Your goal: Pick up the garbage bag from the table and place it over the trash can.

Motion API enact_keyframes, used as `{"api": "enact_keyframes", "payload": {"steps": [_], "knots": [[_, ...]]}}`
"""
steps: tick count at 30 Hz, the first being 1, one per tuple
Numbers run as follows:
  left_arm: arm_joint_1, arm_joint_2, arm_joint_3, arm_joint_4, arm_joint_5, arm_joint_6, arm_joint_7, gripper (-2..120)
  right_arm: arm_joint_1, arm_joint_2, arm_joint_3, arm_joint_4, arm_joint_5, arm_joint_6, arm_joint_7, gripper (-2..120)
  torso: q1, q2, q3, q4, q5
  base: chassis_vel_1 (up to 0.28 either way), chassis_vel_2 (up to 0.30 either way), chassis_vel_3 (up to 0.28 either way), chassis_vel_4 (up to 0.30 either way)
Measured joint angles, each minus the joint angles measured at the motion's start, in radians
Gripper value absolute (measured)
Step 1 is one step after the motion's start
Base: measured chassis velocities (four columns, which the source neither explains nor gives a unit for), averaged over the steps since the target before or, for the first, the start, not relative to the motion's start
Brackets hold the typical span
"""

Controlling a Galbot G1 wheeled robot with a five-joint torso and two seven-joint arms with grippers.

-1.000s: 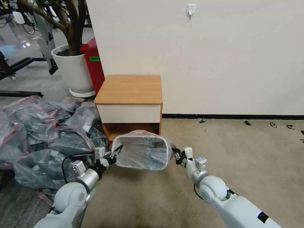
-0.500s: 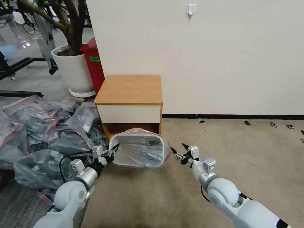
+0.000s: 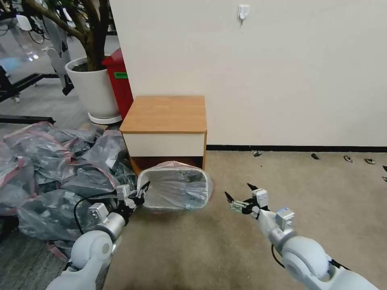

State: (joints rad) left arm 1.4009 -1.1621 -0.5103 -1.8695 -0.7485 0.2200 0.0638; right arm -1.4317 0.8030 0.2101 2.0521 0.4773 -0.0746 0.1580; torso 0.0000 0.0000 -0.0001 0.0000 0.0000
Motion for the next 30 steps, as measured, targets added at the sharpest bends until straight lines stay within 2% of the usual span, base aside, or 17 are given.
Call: {"api": "enact_keyframes", "payload": {"steps": [1, 3, 4, 5, 7, 8, 10, 11, 15, 16, 18, 22, 23, 25, 28, 30], "knots": [[0.0, 0.0, 0.0, 0.0, 0.0, 0.0, 0.0, 2, 0.0, 0.0, 0.0, 0.0, 0.0, 0.0, 0.0, 89, 0.0, 0.0, 0.0, 0.0, 0.0, 0.0, 0.0, 0.0, 0.0], [0.025, -0.006, 0.0, -0.029, 0.024, 0.001, -0.026, 2, -0.071, -0.01, 0.054, 0.062, -0.115, 0.019, -0.027, 79, 0.0, 0.0, 0.0, 0.0, 0.0, 0.0, 0.0, 0.0, 0.0], [0.034, -0.007, 0.001, -0.04, 0.036, 0.001, -0.028, 2, -0.093, -0.012, 0.071, 0.082, -0.166, 0.022, -0.039, 72, 0.0, 0.0, 0.0, 0.0, -0.0001, 0.0, 0.0, 0.0, 0.0], [0.034, -0.007, 0.001, -0.04, 0.036, 0.001, -0.028, 2, -0.093, -0.012, 0.071, 0.082, -0.166, 0.022, -0.039, 72, 0.0, 0.0, 0.0, 0.0, -0.0001, 0.0, 0.0, 0.0, 0.0], [0.053, -0.013, 0.0, -0.065, 0.064, 0.0, -0.031, 2, -0.131, -0.013, 0.105, 0.122, -0.285, 0.025, -0.08, 62, 0.0, 0.0, 0.0, -0.0001, 0.0, 0.0, 0.0, 0.0, 0.0], [0.053, -0.013, 0.0, -0.065, 0.064, 0.0, -0.031, 2, -0.131, -0.013, 0.105, 0.122, -0.285, 0.025, -0.08, 62, 0.0, 0.0, 0.0, -0.0001, 0.0, 0.0, 0.0, 0.0, 0.0], [0.072, -0.02, 0.001, -0.093, 0.09, -0.003, -0.043, 2, -0.145, -0.013, 0.112, 0.157, -0.37, 0.029, -0.12, 55, 0.0, 0.0, 0.0, -0.0001, 0.0, 0.0, 0.0, 0.0, 0.0], [0.089, -0.025, 0.004, -0.113, 0.123, -0.008, -0.051, 2, -0.145, -0.013, 0.107, 0.182, -0.411, 0.029, -0.146, 47, 0.0, 0.0, 0.0, 0.0, 0.0, 0.0, 0.0, 0.0, 0.0], [0.116, -0.035, 0.01, -0.146, 0.179, -0.014, -0.055, 2, -0.132, -0.012, 0.09, 0.218, -0.47, 0.028, -0.215, 37, 0.0, 0.0, 0.0, 0.0001, 0.0, 0.0, 0.0, 0.0, 0.0], [0.134, -0.045, 0.015, -0.169, 0.232, -0.018, -0.063, 2, -0.112, -0.013, 0.074, 0.236, -0.507, 0.028, -0.282, 29, 0.0, 0.0, 0.0, 0.0001, 0.0001, 0.0, 0.0, 0.0, 0.0], [0.141, -0.05, 0.017, -0.175, 0.255, -0.02, -0.066, 2, -0.101, -0.016, 0.066, 0.24, -0.519, 0.028, -0.306, 26, 0.0, 0.0, 0.0, 0.0, 0.0, 0.0, 0.0, 0.0, 0.0], [0.167, -0.071, 0.023, -0.199, 0.359, -0.041, -0.077, 2, -0.02, -0.032, 0.013, 0.251, -0.568, 0.0, -0.4, 8, 0.0, 0.0, 0.0, 0.0001, -0.0001, 0.0, 0.0, 0.0, 0.0], [0.167, -0.071, 0.023, -0.199, 0.359, -0.041, -0.077, 2, -0.02, -0.032, 0.013, 0.251, -0.568, 0.0, -0.4, 8, 0.0, 0.0, 0.0, 0.0001, -0.0001, 0.0, 0.0, 0.0, 0.0], [0.179, -0.084, 0.029, -0.212, 0.406, -0.049, -0.082, 2, 0.043, -0.03, -0.015, 0.25, -0.603, -0.043, -0.471, 0, 0.0, 0.0, 0.0, 0.0001, 0.0001, 0.0, 0.0, 0.0, 0.0], [0.187, -0.098, 0.033, -0.219, 0.448, -0.056, -0.083, 2, 0.091, -0.022, -0.046, 0.246, -0.626, -0.106, -0.524, 0, 0.0, 0.0, 0.0, 0.0002, 0.0, 0.0, 0.0, 0.0, 0.0], [0.196, -0.117, 0.042, -0.222, 0.513, -0.073, -0.084, 2, 0.151, -0.004, -0.106, 0.223, -0.668, -0.174, -0.557, 0, 0.0, 0.0, 0.0, 0.0, -0.0001, 0.0, 0.0, 0.0, 0.0]]}}
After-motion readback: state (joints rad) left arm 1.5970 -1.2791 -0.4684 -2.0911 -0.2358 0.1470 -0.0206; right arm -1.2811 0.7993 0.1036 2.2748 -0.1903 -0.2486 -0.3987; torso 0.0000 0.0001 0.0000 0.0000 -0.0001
